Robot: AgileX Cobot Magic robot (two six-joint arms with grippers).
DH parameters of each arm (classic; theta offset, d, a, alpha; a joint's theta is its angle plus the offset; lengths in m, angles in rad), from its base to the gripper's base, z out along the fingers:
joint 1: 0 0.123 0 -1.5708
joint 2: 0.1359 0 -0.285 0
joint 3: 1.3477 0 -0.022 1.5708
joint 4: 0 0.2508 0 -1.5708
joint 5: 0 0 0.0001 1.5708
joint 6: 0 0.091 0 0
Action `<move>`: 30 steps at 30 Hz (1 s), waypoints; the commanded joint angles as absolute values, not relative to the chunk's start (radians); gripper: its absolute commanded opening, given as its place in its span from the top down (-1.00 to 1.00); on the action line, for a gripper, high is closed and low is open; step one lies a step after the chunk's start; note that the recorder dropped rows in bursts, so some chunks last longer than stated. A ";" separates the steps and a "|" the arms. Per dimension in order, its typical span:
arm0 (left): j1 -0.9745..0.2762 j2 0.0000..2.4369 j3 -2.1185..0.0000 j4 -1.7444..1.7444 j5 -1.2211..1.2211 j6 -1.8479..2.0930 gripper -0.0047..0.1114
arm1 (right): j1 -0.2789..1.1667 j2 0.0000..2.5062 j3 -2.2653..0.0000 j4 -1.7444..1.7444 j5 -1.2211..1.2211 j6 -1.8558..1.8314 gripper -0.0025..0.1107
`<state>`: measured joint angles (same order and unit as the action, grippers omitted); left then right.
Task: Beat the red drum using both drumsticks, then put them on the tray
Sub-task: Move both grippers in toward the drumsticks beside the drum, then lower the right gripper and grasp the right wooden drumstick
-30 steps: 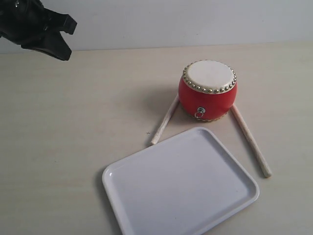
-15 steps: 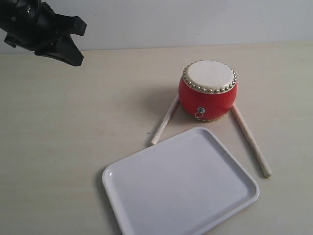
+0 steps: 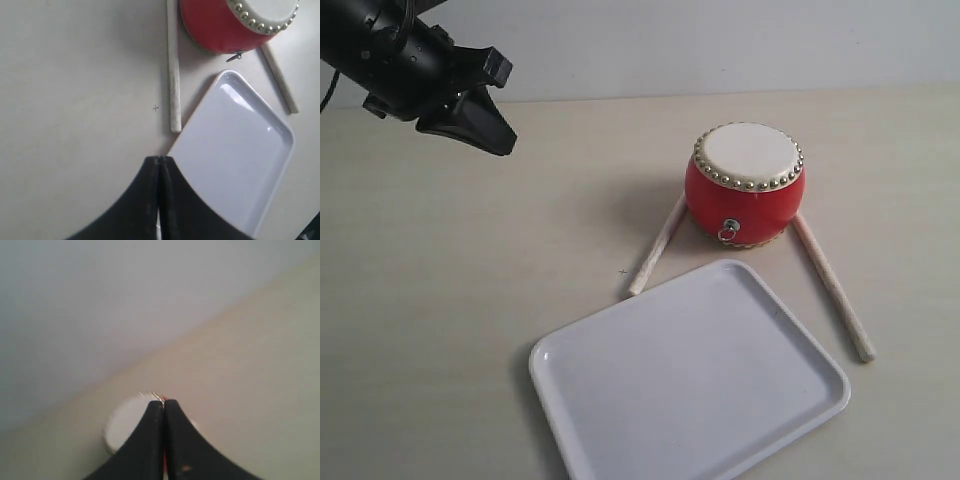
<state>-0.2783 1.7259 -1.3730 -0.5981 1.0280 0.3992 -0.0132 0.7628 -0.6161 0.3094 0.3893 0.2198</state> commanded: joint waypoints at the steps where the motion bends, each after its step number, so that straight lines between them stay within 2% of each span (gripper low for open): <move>1: -0.281 1.723 -1.371 -0.604 0.980 0.419 0.92 | -0.012 1.131 -0.939 0.210 0.779 -0.064 0.96; 5: -0.281 1.723 -1.371 -0.539 1.019 0.423 0.92 | -0.012 1.348 -1.118 0.253 0.927 -0.131 0.96; 10: -0.281 1.732 -1.371 -0.522 1.026 0.424 0.92 | -0.007 1.525 -1.163 0.263 1.004 -0.165 0.94; 20: -0.302 1.880 -1.371 -0.546 0.988 0.426 0.91 | 0.234 1.712 -1.140 0.031 0.936 -0.019 0.39; 22: -0.319 1.902 -1.371 -0.541 0.971 0.426 0.83 | 0.257 1.736 -1.140 -0.041 0.938 0.042 0.27; 24: -0.345 1.913 -1.371 -0.535 0.947 0.426 0.66 | 0.262 1.756 -1.135 -0.086 0.934 0.129 0.18; 27: -0.376 1.915 -1.373 -0.532 0.918 0.426 0.43 | 0.262 1.770 -1.112 -0.079 0.894 0.155 0.16; 30: -0.386 1.915 -1.376 -0.535 0.897 0.426 0.34 | 0.262 1.782 -1.082 -0.082 0.842 0.160 0.16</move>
